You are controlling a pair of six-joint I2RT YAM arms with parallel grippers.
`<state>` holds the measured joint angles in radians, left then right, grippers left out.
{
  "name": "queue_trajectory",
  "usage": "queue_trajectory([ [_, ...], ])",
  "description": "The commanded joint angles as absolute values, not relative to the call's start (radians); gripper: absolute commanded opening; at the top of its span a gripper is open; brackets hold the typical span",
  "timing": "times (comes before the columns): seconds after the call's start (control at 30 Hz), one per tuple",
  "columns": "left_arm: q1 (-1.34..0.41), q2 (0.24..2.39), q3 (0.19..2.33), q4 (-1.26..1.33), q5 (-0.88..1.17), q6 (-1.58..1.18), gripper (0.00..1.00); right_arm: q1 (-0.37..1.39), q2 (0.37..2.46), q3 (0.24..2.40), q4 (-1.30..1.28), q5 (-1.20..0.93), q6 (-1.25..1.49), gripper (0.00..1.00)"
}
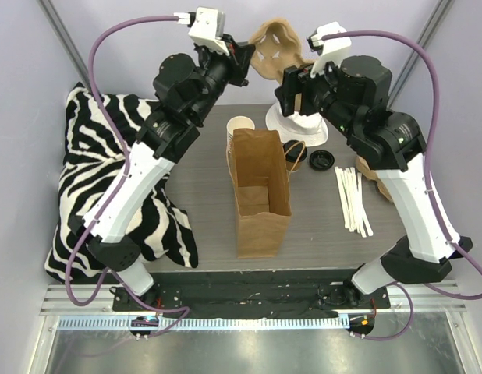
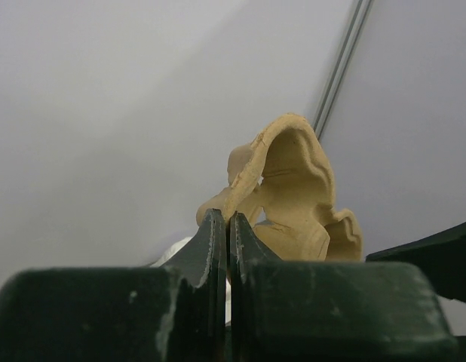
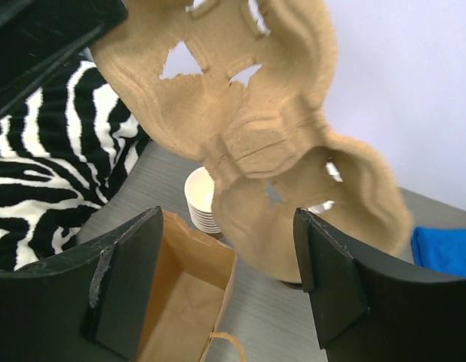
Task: Pack the takeout coffee
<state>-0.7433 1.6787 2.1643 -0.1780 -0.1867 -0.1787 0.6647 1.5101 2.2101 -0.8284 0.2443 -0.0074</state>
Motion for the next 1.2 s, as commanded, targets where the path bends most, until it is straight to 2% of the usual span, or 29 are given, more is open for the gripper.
queue_trajectory([
  [0.0, -0.718, 1.557, 2.122, -0.173, -0.152, -0.158, 0.0, 0.669, 1.437, 2.287, -0.805, 0.184, -0.058, 0.78],
  [0.2, -0.673, 1.464, 2.066, -0.258, -0.106, -0.141, 0.0, 0.667, 1.402, 2.299, -0.792, 0.198, -0.107, 0.81],
  [0.4, -0.641, 1.315, 1.98, -0.333, -0.09, -0.104, 0.0, 0.667, 1.388, 2.188, -0.784, 0.239, -0.164, 0.83],
  [0.43, -0.635, 1.296, 1.968, -0.345, -0.091, -0.1, 0.0, 0.667, 1.393, 2.172, -0.788, 0.232, -0.166, 0.88],
  [0.53, -0.618, 1.224, 1.922, -0.394, -0.117, -0.103, 0.0, 0.666, 1.41, 2.152, -0.831, 0.131, -0.195, 0.93],
  [0.7, -0.569, 1.105, 1.832, -0.428, -0.136, -0.11, 0.0, 0.654, 1.502, 2.164, -0.902, 0.019, -0.25, 1.0],
  [0.87, -0.523, 1.017, 1.757, -0.445, -0.14, -0.132, 0.0, 0.634, 1.578, 2.175, -0.956, -0.124, -0.323, 1.0],
  [1.17, -0.44, 0.927, 1.709, -0.457, -0.126, -0.175, 0.0, 0.585, 1.787, 2.325, -1.061, -0.181, -0.445, 1.0],
])
